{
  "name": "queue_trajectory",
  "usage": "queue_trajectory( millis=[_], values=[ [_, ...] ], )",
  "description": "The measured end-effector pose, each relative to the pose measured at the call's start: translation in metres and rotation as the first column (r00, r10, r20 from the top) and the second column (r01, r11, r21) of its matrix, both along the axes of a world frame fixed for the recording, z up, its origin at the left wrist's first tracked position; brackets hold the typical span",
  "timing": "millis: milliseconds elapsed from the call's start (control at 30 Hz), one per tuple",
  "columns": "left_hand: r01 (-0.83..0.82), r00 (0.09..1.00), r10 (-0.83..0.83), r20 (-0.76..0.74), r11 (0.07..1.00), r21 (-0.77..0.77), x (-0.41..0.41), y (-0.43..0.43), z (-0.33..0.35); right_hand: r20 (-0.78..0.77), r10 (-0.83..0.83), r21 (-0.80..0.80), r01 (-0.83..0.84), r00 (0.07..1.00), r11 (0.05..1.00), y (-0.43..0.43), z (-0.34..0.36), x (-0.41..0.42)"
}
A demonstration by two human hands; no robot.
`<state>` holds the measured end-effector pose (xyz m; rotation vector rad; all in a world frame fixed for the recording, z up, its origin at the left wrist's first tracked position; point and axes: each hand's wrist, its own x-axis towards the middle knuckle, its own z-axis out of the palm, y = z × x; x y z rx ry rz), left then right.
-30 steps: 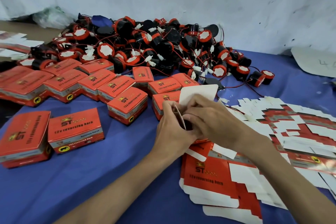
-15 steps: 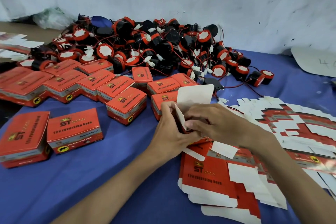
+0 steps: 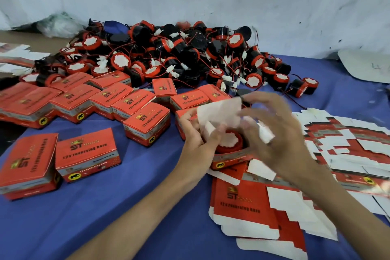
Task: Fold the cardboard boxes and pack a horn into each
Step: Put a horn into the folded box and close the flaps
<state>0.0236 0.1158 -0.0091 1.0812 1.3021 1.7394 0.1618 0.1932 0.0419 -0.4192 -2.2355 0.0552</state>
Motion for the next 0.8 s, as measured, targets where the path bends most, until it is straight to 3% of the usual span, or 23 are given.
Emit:
queue_trajectory(
  millis=[67,167,300,400,433,633,800],
  values=[
    [-0.029,0.997,0.023,-0.078,0.997,-0.073,-0.001,0.003,-0.002,-0.164,-0.091,-0.147,0.067,0.982,0.987,0.006,-0.005,0.016],
    [-0.113,0.981,0.089,-0.173,0.985,-0.134,-0.001,0.006,-0.005,-0.104,0.048,-0.516,-0.095,0.993,0.851,0.003,-0.015,0.024],
    [-0.17,0.961,0.146,-0.235,0.982,-0.083,-0.001,0.006,-0.004,0.036,0.167,-0.55,-0.12,0.985,0.826,-0.001,-0.028,0.013],
    [-0.186,0.923,0.181,-0.338,0.982,0.02,-0.002,0.004,-0.004,-0.158,0.103,-0.79,-0.188,0.982,0.583,0.001,-0.024,0.009],
    [-0.185,0.914,0.193,-0.357,0.981,0.057,-0.002,0.003,-0.004,-0.18,0.07,-0.813,-0.188,0.981,0.551,0.002,-0.023,0.007],
    [-0.006,0.89,0.037,-0.454,0.998,0.069,-0.008,-0.006,-0.006,-0.215,0.046,-0.804,-0.204,0.975,0.559,0.001,-0.03,0.007],
    [0.053,0.781,0.023,-0.624,0.993,0.103,-0.021,-0.008,-0.003,-0.209,0.015,-0.703,-0.161,0.978,0.693,-0.001,-0.036,0.006]
  ],
)
